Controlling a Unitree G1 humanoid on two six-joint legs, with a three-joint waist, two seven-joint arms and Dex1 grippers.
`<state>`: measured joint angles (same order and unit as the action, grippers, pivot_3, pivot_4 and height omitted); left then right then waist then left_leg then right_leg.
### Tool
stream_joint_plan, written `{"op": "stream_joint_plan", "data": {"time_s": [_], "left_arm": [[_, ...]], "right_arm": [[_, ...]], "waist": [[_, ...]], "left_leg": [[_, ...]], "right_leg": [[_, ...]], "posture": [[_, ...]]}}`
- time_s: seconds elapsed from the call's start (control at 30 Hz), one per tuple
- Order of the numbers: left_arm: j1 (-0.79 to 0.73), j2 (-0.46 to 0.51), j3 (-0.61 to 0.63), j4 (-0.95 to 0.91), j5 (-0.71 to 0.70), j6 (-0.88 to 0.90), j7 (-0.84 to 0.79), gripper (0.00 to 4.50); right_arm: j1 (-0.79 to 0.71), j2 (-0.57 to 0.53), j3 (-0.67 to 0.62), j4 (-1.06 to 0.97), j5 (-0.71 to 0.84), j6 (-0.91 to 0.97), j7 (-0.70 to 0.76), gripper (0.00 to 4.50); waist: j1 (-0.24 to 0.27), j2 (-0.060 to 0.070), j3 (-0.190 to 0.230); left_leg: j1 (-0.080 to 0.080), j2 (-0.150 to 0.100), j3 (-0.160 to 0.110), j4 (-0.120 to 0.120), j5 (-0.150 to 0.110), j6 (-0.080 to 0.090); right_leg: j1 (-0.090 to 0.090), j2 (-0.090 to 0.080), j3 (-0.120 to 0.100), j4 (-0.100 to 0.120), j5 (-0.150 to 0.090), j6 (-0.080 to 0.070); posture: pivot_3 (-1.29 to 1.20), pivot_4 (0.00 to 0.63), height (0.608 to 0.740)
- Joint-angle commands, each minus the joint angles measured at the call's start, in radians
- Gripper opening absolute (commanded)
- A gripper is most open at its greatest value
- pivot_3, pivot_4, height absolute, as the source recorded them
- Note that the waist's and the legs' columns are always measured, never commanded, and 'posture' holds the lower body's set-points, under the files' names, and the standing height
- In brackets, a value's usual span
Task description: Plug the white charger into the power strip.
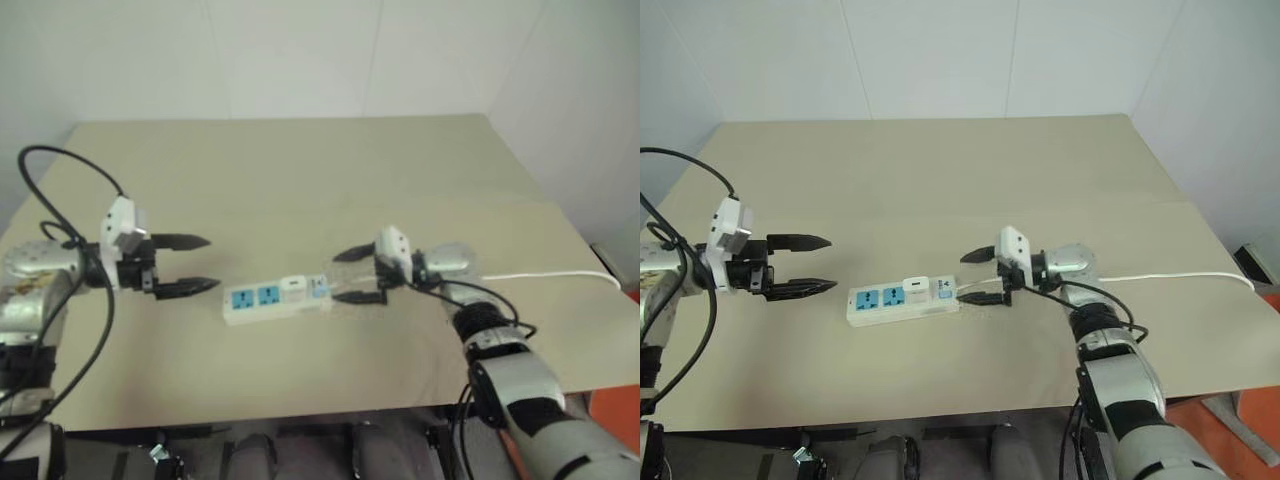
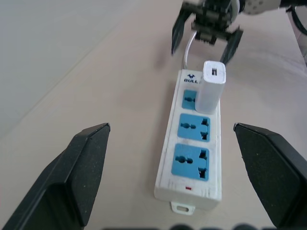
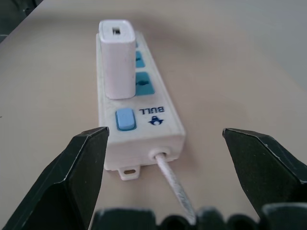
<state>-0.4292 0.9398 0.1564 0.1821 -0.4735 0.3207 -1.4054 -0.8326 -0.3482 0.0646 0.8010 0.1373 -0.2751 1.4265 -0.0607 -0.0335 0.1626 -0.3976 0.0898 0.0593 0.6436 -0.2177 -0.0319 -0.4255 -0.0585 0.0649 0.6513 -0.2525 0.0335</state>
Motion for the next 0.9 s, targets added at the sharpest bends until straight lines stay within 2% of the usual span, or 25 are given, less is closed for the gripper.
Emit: {"op": "stream_joint_plan", "data": {"time_s": [0.03,0.3,0.5,0.63,0.9], "left_arm": [[0.043,0.041,0.085,-0.095,-0.027,0.026,0.039,4.50],[0.168,0.005,0.154,-0.345,-0.006,0.109,0.290,4.50],[0.204,-0.099,0.172,-0.414,-0.014,0.109,0.436,4.50],[0.240,-0.116,0.150,-0.472,-0.013,0.098,0.444,4.50],[0.206,-0.136,0.145,-0.418,-0.021,0.045,0.433,4.50]], "right_arm": [[0.038,-0.056,-0.041,-0.188,0.070,0.130,-0.026,4.47],[0.130,-0.222,-0.092,-0.441,0.107,0.386,-0.143,4.47],[0.202,-0.244,-0.141,-0.550,0.136,0.461,-0.262,4.47],[0.264,-0.255,-0.152,-0.620,0.154,0.438,-0.275,4.47],[0.271,-0.273,-0.161,-0.630,0.158,0.437,-0.312,4.47]], "waist": [[0.001,0.000,0.002],[0.020,-0.001,0.007],[0.025,-0.001,0.007],[0.022,-0.001,0.007],[0.024,-0.001,0.007]], "left_leg": [[0.000,0.000,0.000,0.000,0.000,0.000],[-0.001,0.000,0.000,0.001,0.000,0.000],[-0.001,0.000,0.000,0.001,0.000,0.000],[-0.002,0.000,0.000,0.001,0.000,0.000],[-0.001,-0.001,0.000,0.002,0.000,0.000]], "right_leg": [[0.000,0.000,0.000,0.000,0.000,0.000],[-0.001,-0.001,0.000,-0.001,0.000,0.000],[0.000,-0.001,0.000,-0.002,0.001,0.000],[0.000,-0.001,0.000,-0.002,0.001,0.000],[0.000,-0.001,0.000,-0.003,0.002,0.001]], "posture": [[0.00,0.150,0.740],[0.00,0.150,0.740],[0.00,0.150,0.740],[0.00,0.150,0.740],[0.00,0.150,0.740]]}}
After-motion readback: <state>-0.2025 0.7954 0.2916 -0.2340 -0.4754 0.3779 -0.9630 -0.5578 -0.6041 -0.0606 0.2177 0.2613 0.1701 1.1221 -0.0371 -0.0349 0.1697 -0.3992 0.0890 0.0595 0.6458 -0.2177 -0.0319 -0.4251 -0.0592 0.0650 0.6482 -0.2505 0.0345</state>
